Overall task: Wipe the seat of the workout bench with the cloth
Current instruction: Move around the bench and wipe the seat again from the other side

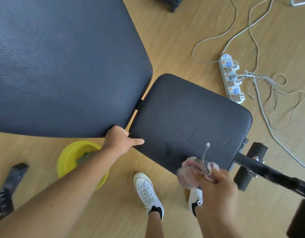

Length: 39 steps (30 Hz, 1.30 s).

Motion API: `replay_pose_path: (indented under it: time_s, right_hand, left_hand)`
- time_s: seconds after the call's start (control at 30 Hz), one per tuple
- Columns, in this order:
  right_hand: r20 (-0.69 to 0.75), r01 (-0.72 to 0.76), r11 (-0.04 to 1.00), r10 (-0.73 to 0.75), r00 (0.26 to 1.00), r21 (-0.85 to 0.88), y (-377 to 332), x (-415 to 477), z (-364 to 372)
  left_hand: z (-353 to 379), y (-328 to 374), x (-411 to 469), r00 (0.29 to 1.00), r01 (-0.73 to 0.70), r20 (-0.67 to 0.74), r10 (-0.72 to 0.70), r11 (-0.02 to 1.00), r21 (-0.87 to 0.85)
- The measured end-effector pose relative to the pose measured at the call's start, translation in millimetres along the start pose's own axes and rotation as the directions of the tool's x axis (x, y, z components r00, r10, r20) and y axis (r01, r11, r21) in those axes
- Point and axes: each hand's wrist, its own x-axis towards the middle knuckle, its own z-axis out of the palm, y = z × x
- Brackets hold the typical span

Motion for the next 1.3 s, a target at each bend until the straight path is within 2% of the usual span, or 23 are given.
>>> replay_pose_path:
  time_s: [0.1, 0.23, 0.3, 0.33, 0.43, 0.47, 0.5, 0.6, 0.63, 0.67, 0.73, 0.77, 0.83, 0.87, 0.9, 0.97, 1.0, 1.03, 1.1, 1.13, 1.17, 1.23, 1.3]
  right_hand:
    - [-0.206, 0.220, 0.955, -0.261, 0.943, -0.201, -21.3, 50.1, -16.0]
    - [-0.073, 0.537, 0.744, -0.609, 0.790, -0.397, -16.8, 70.7, 24.6]
    - [0.045, 0.684, 0.658, -0.709, 0.703, -0.315, -8.1, 48.6, 55.9]
    - [0.154, 0.771, 0.574, -0.765, 0.625, -0.274, -7.5, 33.9, 68.5]
    - [0.502, 0.962, 0.203, -0.822, 0.268, -0.181, -17.0, 40.2, 67.3]
    - [0.512, 0.963, 0.195, -0.818, 0.263, -0.185, -24.4, 58.6, 59.5]
    - [0.448, 0.939, 0.266, -0.828, 0.337, -0.216, -33.1, 74.5, 52.3]
    - [0.122, 0.706, 0.669, -0.700, 0.703, -0.231, -43.2, 63.6, 56.4]
    - [0.142, 0.711, 0.670, -0.699, 0.701, -0.216, -36.7, 43.4, 69.5]
    - [0.282, 0.786, 0.583, -0.734, 0.618, -0.205, -24.5, 21.9, 77.4]
    - [0.501, 0.941, 0.262, -0.798, 0.336, -0.215, -12.5, 22.5, 66.5]
    - [0.510, 0.941, 0.229, -0.795, 0.328, -0.250, -12.7, 49.2, 52.1]
    - [0.231, 0.790, 0.453, -0.787, 0.572, -0.413, -31.8, 97.5, 13.5]
    - [0.039, 0.639, 0.617, -0.705, 0.708, -0.459, -37.8, 112.4, 1.3]
    - [-0.103, 0.513, 0.738, -0.608, 0.787, -0.438, -42.3, 113.0, -0.2]
    - [-0.016, 0.516, 0.757, -0.569, 0.822, -0.401, -38.6, 81.4, 23.8]
    - [0.130, 0.615, 0.718, -0.610, 0.782, -0.327, -35.1, 58.9, 33.2]
    - [0.295, 0.756, 0.618, -0.696, 0.654, -0.217, -24.4, 47.3, 38.1]
    - [0.616, 0.970, 0.150, -0.751, 0.238, -0.193, -16.1, 59.1, 21.7]
    - [0.679, 0.976, 0.001, -0.719, 0.151, -0.217, -16.5, 84.5, 7.6]
    - [0.667, 0.955, 0.107, -0.694, 0.271, -0.276, -22.4, 102.5, -7.5]
    - [0.383, 0.812, 0.372, -0.741, 0.552, -0.450, -35.6, 123.2, -27.7]
    - [0.152, 0.664, 0.530, -0.710, 0.687, -0.527, -35.0, 113.7, -20.9]
  left_hand:
    - [-0.5, -6.3, 1.6, 0.998, -0.058, 0.010, 0.058, 0.998, 0.031]
    - [0.1, -12.1, 2.5, 0.990, -0.137, -0.016, 0.141, 0.982, 0.128]
    - [0.6, -17.3, 2.7, 0.979, -0.194, -0.031, 0.202, 0.966, 0.172]
    - [0.4, -18.6, 2.2, 0.972, -0.223, -0.037, 0.232, 0.959, 0.178]
    - [0.2, -19.2, 0.1, 0.964, -0.251, -0.052, 0.261, 0.957, 0.148]
    - [0.8, -19.2, 0.1, 0.964, -0.246, -0.062, 0.258, 0.957, 0.153]
    - [2.5, -20.7, 1.4, 0.967, -0.235, -0.061, 0.247, 0.960, 0.151]
    - [3.4, -21.7, 3.6, 0.971, -0.225, -0.050, 0.233, 0.965, 0.134]
    - [2.7, -21.2, 3.5, 0.972, -0.223, -0.042, 0.231, 0.966, 0.134]
    - [2.4, -20.6, 3.8, 0.971, -0.229, -0.031, 0.236, 0.963, 0.144]
    - [-0.8, -16.3, 3.2, 0.974, -0.221, -0.010, 0.225, 0.964, 0.149]
    - [-2.2, -13.1, 2.1, 0.979, -0.203, 0.010, 0.204, 0.970, 0.134]
    - [-3.3, -9.9, 1.6, 0.984, -0.177, 0.031, 0.175, 0.979, 0.098]
    - [-4.1, -8.7, 0.2, 0.986, -0.165, 0.026, 0.164, 0.982, 0.091]
    - [-4.8, -7.3, -1.2, 0.988, -0.152, 0.025, 0.150, 0.985, 0.087]
    - [-5.6, -2.5, -4.1, 0.988, -0.150, 0.030, 0.148, 0.987, 0.060]
    - [-6.1, -0.5, -5.3, 0.990, -0.140, 0.040, 0.138, 0.989, 0.050]
    - [-6.9, 0.8, -7.0, 0.990, -0.132, 0.048, 0.130, 0.990, 0.054]
    - [-6.6, 0.5, -8.0, 0.992, -0.127, 0.033, 0.125, 0.989, 0.072]
    - [-7.5, 1.7, -8.1, 0.992, -0.124, 0.022, 0.122, 0.990, 0.072]
    - [-8.2, 3.1, -7.8, 0.992, -0.128, 0.011, 0.128, 0.990, 0.066]
    - [-7.1, 1.1, -10.6, 0.991, -0.136, 0.013, 0.136, 0.989, 0.060]
    - [-6.5, 2.6, -15.1, 0.992, -0.123, 0.045, 0.121, 0.990, 0.061]
